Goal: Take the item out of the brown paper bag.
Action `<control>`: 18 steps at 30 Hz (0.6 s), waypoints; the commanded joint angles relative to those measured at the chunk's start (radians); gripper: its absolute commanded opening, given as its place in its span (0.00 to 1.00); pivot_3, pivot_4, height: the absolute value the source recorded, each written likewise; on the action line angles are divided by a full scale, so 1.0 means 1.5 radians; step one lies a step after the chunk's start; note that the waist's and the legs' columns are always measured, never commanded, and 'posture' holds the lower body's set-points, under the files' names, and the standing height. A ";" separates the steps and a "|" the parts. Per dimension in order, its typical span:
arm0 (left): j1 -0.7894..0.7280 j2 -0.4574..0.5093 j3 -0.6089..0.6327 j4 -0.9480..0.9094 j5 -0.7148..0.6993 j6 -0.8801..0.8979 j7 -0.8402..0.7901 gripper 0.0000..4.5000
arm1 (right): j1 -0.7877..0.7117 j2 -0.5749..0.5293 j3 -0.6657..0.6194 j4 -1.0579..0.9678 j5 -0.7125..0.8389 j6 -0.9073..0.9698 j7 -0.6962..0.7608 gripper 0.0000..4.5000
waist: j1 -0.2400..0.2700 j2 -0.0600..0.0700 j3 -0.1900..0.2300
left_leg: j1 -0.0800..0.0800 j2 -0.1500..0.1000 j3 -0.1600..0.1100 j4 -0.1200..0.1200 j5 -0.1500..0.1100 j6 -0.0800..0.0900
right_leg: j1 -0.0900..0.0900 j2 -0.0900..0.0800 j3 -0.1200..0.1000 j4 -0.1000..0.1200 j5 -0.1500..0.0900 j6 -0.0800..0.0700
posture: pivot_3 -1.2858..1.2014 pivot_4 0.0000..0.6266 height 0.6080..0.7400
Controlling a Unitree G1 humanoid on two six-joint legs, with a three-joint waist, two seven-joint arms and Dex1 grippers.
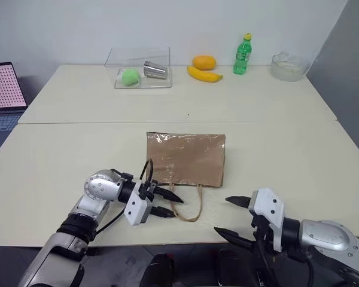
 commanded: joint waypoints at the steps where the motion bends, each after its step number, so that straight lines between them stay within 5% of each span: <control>1: 0.003 0.005 0.010 -0.014 -0.030 0.007 0.006 0.41 | -0.003 -0.002 -0.017 -0.077 0.001 -0.009 0.005 0.93 | 0.000 0.000 0.000 | 0.000 0.000 0.000 0.000 0.000 0.000 | 0.000 0.000 0.000 0.000 0.000 0.000 | 0.52 0.24 1.00; 18: 0.012 0.008 0.020 -0.051 -0.049 0.086 -0.018 0.41 | -0.006 0.001 -0.013 -0.075 -0.002 -0.007 0.007 0.93 | 0.001 0.000 0.000 | 0.000 0.000 0.000 0.000 0.000 0.000 | 0.000 0.000 0.000 0.000 0.000 0.000 | 0.52 0.24 1.00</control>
